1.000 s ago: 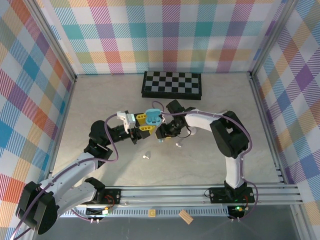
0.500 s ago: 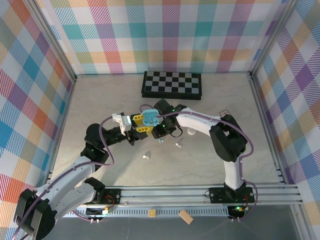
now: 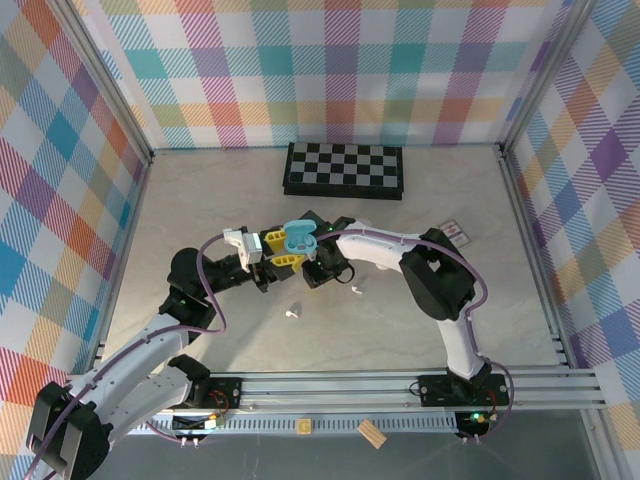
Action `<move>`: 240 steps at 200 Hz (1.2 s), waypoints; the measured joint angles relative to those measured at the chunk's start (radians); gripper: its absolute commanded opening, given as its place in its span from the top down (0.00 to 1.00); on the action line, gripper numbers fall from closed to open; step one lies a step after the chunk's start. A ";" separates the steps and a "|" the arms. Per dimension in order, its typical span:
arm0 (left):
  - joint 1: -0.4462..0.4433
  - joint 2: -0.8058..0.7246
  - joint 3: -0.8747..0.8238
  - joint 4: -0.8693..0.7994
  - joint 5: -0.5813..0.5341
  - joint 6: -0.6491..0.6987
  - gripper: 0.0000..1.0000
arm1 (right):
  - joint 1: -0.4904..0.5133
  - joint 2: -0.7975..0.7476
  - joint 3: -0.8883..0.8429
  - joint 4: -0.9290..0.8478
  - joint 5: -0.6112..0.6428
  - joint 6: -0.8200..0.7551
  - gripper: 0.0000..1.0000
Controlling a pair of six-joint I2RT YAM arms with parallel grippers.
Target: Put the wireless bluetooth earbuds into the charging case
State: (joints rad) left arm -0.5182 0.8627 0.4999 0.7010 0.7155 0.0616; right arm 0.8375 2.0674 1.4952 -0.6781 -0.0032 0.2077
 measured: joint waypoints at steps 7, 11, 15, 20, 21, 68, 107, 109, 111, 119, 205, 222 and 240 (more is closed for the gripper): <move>0.000 0.000 0.000 0.000 0.000 0.000 0.64 | 0.000 0.002 0.002 -0.001 0.005 0.000 0.67; 0.000 0.000 0.000 0.000 0.000 0.000 0.64 | 0.000 0.002 0.002 -0.002 0.008 -0.001 0.67; 0.000 0.000 0.000 0.000 0.000 0.000 0.64 | 0.000 0.002 0.002 -0.004 0.011 -0.002 0.67; 0.000 0.000 0.000 0.000 0.000 0.002 0.64 | 0.000 0.002 0.002 -0.007 0.015 -0.004 0.67; 0.000 0.000 0.000 0.000 0.000 0.003 0.64 | 0.000 0.002 0.002 -0.008 0.015 -0.004 0.67; 0.000 0.002 0.000 0.000 -0.001 0.007 0.64 | 0.000 0.002 0.003 -0.035 0.038 -0.021 0.71; 0.003 0.010 0.000 0.000 -0.002 0.007 0.64 | 0.000 0.002 0.008 -0.052 0.074 -0.023 0.74; 0.003 0.010 0.000 0.000 -0.002 0.007 0.64 | 0.000 0.002 0.009 -0.053 0.075 -0.023 0.74; 0.003 0.011 0.000 0.000 -0.002 0.007 0.64 | 0.000 0.002 0.010 -0.055 0.078 -0.023 0.74; 0.004 0.011 0.000 0.000 -0.002 0.007 0.64 | 0.000 0.002 0.014 -0.058 0.088 -0.023 0.75; 0.004 0.031 0.000 0.001 -0.002 0.007 0.64 | -0.014 -0.006 0.005 -0.038 0.114 -0.014 0.77; 0.004 0.032 0.000 0.001 -0.002 0.007 0.64 | -0.036 -0.041 -0.037 -0.013 0.092 -0.006 0.77; 0.004 0.036 0.000 0.008 -0.002 0.007 0.64 | -0.072 -0.101 -0.088 0.008 0.056 0.008 0.77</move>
State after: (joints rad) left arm -0.5144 0.8986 0.4999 0.7090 0.7132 0.0685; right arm 0.7650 1.9667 1.4075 -0.6697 0.0528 0.2153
